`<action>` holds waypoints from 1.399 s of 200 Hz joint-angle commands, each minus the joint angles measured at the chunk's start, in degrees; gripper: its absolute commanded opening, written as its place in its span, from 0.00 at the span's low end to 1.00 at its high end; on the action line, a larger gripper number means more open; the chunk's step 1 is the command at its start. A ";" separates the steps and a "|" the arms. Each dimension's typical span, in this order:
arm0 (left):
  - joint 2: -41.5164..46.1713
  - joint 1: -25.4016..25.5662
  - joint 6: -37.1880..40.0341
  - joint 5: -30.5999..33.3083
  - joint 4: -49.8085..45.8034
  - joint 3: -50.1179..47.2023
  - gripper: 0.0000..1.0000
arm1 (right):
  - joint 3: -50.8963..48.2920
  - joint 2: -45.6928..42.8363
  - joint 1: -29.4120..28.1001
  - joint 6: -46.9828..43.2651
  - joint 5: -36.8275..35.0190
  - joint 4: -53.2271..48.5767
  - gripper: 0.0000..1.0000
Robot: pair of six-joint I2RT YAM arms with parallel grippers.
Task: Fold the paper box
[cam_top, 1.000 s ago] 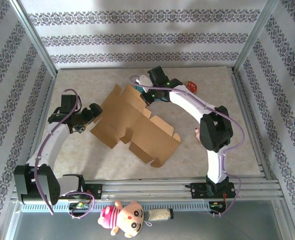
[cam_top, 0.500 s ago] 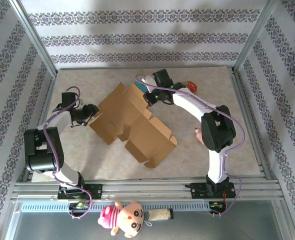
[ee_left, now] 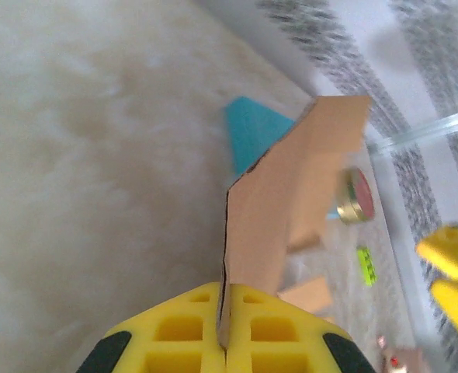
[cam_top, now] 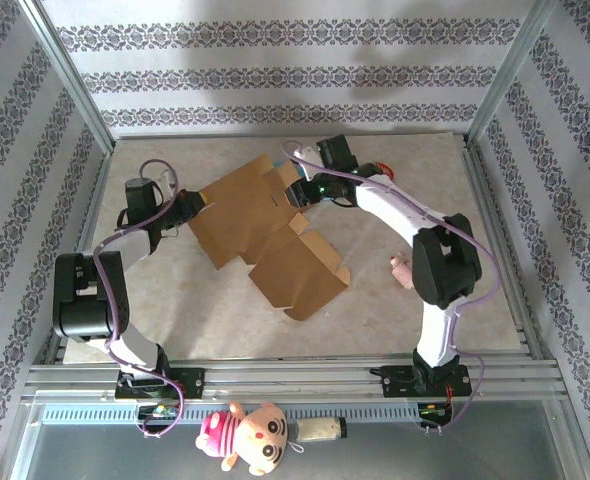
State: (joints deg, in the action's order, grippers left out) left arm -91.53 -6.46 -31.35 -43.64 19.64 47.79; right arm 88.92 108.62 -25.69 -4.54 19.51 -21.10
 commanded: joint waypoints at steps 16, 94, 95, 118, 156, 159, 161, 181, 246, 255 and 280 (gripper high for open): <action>5.32 6.97 24.71 -4.09 3.46 3.95 0.00 | -5.34 -14.36 1.39 -2.36 -3.04 5.61 0.76; 10.76 20.16 57.80 1.41 -8.45 5.13 0.00 | -14.98 -20.30 -1.25 -50.68 -0.01 10.55 0.77; 10.76 20.25 57.98 1.60 -8.55 5.08 0.00 | -14.86 -20.16 -1.22 -50.98 -0.09 10.25 0.76; 11.20 22.01 61.72 4.07 -11.57 5.31 0.00 | -12.93 -17.51 -1.29 -57.41 -0.97 6.89 0.65; 12.86 22.26 61.85 4.02 -9.97 3.65 0.00 | -10.66 -13.91 0.44 -55.87 3.25 6.20 0.48; 13.05 22.24 61.90 4.00 -9.89 3.56 0.00 | -10.38 -13.57 0.49 -55.68 3.20 6.19 0.48; 13.13 22.23 61.93 3.98 -9.84 3.50 0.00 | -10.25 -13.49 0.54 -55.50 3.24 6.19 0.47; 13.92 22.37 62.51 4.00 -10.08 3.19 0.00 | -9.40 -12.56 0.40 -54.68 3.64 6.26 0.42; 15.05 23.35 63.27 4.88 -10.54 3.16 0.00 | -6.61 -10.04 -0.47 -57.23 6.25 4.43 0.44; 15.05 23.51 63.22 5.20 -10.42 3.24 0.00 | -6.15 -9.51 -0.59 -57.20 6.28 4.05 0.41; 15.24 23.86 63.46 6.05 -10.22 3.46 0.00 | -5.48 -8.48 -0.94 -56.48 7.17 3.65 0.32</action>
State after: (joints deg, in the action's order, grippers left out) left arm -78.15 16.29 30.68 -37.95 9.56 51.31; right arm 81.58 98.89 -25.78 -60.86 23.51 -15.38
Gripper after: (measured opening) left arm 0.041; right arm 0.349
